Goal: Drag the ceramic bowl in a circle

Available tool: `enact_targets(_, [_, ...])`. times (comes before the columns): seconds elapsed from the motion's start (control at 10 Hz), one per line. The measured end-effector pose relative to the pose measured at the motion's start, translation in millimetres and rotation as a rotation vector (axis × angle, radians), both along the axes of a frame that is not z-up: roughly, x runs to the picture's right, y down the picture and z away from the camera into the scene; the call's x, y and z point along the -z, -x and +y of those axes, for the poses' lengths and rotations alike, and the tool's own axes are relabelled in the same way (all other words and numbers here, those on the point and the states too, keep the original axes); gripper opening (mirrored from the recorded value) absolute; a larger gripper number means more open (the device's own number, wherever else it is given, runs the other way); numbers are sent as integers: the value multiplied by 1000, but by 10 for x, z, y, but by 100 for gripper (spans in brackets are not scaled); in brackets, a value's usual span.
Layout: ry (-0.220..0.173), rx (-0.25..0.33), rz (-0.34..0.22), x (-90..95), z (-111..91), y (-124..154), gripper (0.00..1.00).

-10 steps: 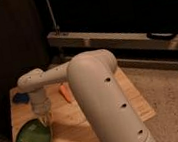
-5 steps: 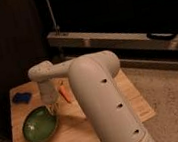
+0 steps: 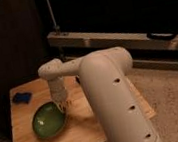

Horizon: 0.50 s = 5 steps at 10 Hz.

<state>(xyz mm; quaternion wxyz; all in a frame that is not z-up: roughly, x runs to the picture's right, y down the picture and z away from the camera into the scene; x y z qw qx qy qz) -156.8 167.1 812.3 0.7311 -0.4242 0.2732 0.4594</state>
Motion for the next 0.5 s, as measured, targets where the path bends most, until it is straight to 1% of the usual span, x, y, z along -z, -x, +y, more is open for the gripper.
enact_targets(0.1, [-4, -6, 8, 74, -20, -116, 0])
enact_targets(0.3, [3, -13, -7, 222, 19, -147, 0])
enact_targets(0.4, [35, -28, -35, 295, 86, -130, 0])
enact_targets(0.5, [75, -49, -51, 316, 174, -135, 0])
